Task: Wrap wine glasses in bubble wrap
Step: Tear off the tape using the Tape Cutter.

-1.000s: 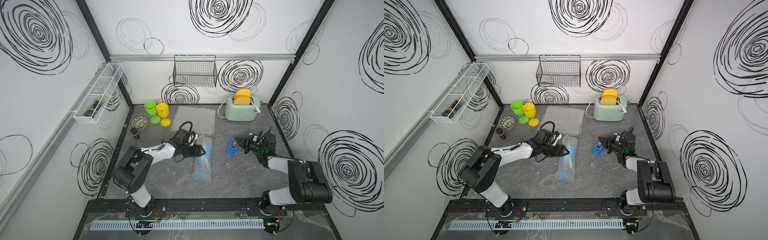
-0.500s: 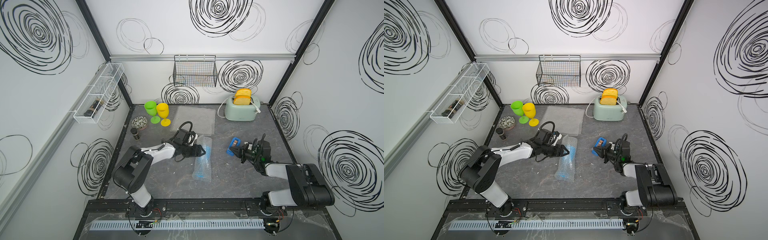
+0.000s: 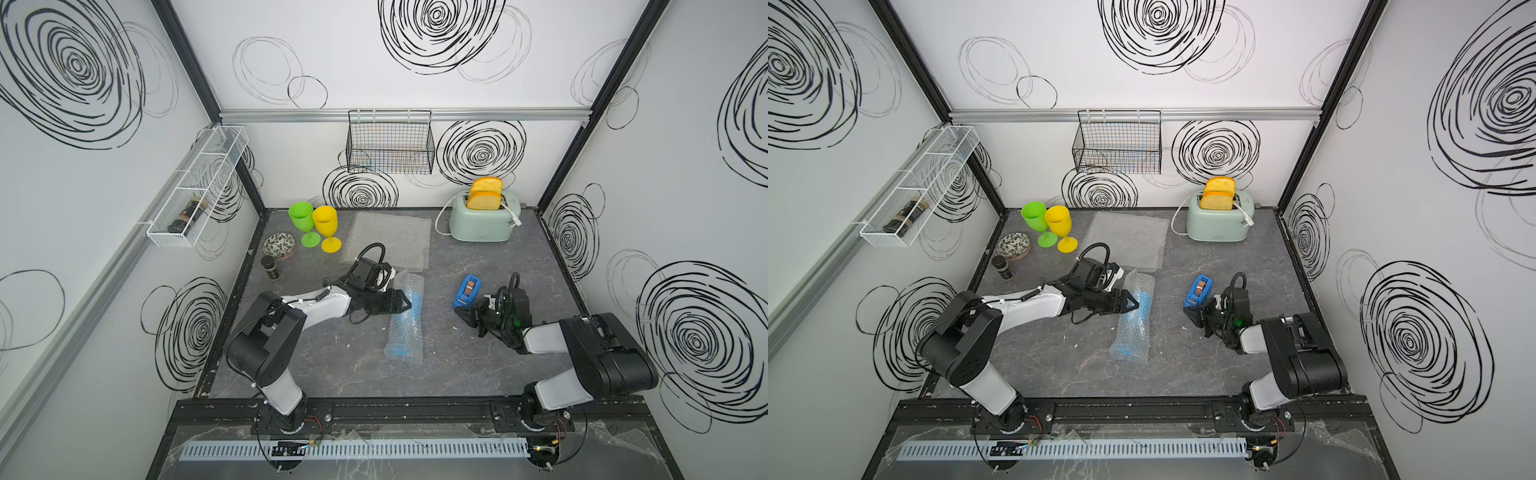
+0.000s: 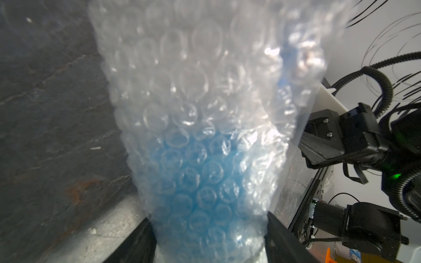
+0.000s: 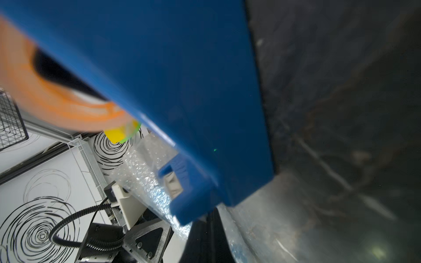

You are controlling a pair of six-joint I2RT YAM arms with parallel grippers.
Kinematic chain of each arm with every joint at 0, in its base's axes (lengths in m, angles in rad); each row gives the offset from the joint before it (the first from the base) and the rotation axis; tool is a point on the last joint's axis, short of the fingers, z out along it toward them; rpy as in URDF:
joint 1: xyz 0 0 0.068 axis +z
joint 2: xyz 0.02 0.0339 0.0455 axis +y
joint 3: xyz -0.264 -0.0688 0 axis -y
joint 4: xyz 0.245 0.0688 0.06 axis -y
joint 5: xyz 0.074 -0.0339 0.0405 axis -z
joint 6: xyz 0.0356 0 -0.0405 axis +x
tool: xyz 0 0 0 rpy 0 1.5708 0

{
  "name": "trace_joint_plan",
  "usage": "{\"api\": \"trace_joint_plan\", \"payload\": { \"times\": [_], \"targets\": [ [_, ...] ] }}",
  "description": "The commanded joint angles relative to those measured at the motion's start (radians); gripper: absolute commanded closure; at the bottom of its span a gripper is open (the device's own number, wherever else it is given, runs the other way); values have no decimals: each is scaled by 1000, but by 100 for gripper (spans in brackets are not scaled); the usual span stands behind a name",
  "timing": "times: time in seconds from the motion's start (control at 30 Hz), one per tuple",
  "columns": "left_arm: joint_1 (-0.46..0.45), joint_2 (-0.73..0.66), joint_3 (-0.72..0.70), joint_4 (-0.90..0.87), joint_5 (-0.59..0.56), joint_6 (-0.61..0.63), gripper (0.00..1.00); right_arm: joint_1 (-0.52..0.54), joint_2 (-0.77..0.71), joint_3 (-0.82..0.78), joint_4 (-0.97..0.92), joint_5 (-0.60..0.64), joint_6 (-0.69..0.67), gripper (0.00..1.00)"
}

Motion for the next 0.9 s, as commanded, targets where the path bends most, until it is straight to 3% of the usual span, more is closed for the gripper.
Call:
{"api": "trace_joint_plan", "payload": {
  "times": [0.0, 0.37, 0.67, 0.73, 0.87],
  "targets": [
    [-11, -14, -22, -56, -21, -3, 26, 13, 24, -11, -35, 31, -31, 100],
    [-11, -7, -31, -42, -20, -7, 27, 34, -149, 58, -223, 73, -88, 100],
    [-10, -4, -12, -61, -24, 3, 26, 5, 80, -58, -103, 50, -134, 100],
    [-11, -3, -18, -54, -25, 4, 26, 18, 21, -49, -151, 53, -148, 100],
    [-5, -1, 9, -80, -32, 43, 26, 37, -151, 74, -420, 37, -273, 100]
  ]
}}
